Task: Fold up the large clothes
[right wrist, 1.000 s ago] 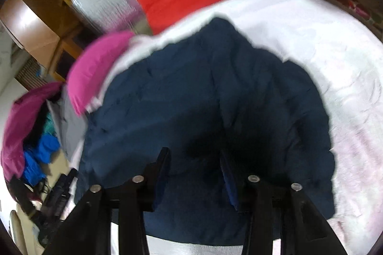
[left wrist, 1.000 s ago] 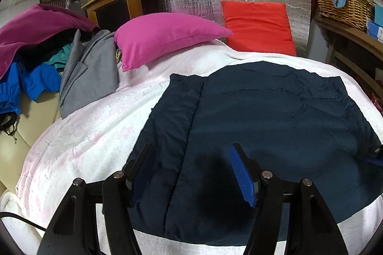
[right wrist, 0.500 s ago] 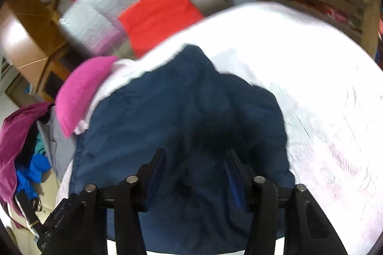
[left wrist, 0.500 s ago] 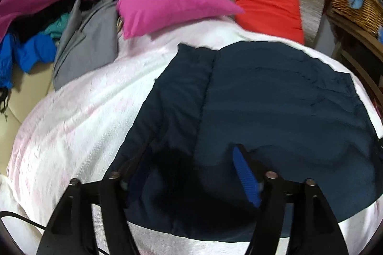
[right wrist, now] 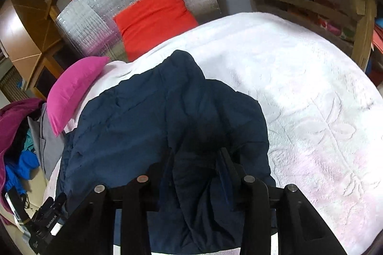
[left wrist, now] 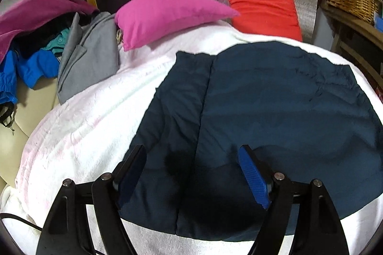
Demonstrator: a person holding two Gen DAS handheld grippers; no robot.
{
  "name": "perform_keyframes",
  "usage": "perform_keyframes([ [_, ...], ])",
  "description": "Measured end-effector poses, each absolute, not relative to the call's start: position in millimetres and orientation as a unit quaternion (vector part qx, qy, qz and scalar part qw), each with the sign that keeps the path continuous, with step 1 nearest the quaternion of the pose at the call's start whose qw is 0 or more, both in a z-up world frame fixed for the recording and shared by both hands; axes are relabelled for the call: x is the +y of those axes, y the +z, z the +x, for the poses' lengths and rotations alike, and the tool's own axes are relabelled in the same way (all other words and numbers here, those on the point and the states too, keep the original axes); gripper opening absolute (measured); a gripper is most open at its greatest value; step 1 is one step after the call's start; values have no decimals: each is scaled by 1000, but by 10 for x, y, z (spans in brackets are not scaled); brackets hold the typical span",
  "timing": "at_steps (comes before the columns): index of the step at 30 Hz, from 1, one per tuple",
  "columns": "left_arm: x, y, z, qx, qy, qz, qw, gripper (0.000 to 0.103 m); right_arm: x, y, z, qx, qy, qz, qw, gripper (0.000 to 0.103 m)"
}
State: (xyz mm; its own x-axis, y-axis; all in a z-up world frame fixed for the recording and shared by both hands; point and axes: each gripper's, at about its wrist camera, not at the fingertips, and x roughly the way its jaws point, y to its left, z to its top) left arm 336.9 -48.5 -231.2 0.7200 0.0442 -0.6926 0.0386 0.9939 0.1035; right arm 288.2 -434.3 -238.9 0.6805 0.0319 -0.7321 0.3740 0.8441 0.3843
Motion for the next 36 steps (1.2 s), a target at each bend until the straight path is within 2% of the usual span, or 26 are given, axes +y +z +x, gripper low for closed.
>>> perform_keyframes([
  [4,-480,-2291,3390,370,-1,52,928,80,-4356,-2658,3047,443,-96,272,849,42],
  [19,-492,-2293,3372,370,-16,45,928,80,-4352,-2777,3210,439,-97,230,863,43],
  [26,-454,-2243,3342,359,-20,44,932,80,-4278,-2603,3103,429,-108,241,864,43],
  [32,-376,-2210,3366,355,-14,27,935,80,-4035,-2286,2992,368,-73,217,901,47],
  [36,-388,-2227,3374,355,-10,34,934,80,-3924,-2290,3049,374,-52,212,901,47],
])
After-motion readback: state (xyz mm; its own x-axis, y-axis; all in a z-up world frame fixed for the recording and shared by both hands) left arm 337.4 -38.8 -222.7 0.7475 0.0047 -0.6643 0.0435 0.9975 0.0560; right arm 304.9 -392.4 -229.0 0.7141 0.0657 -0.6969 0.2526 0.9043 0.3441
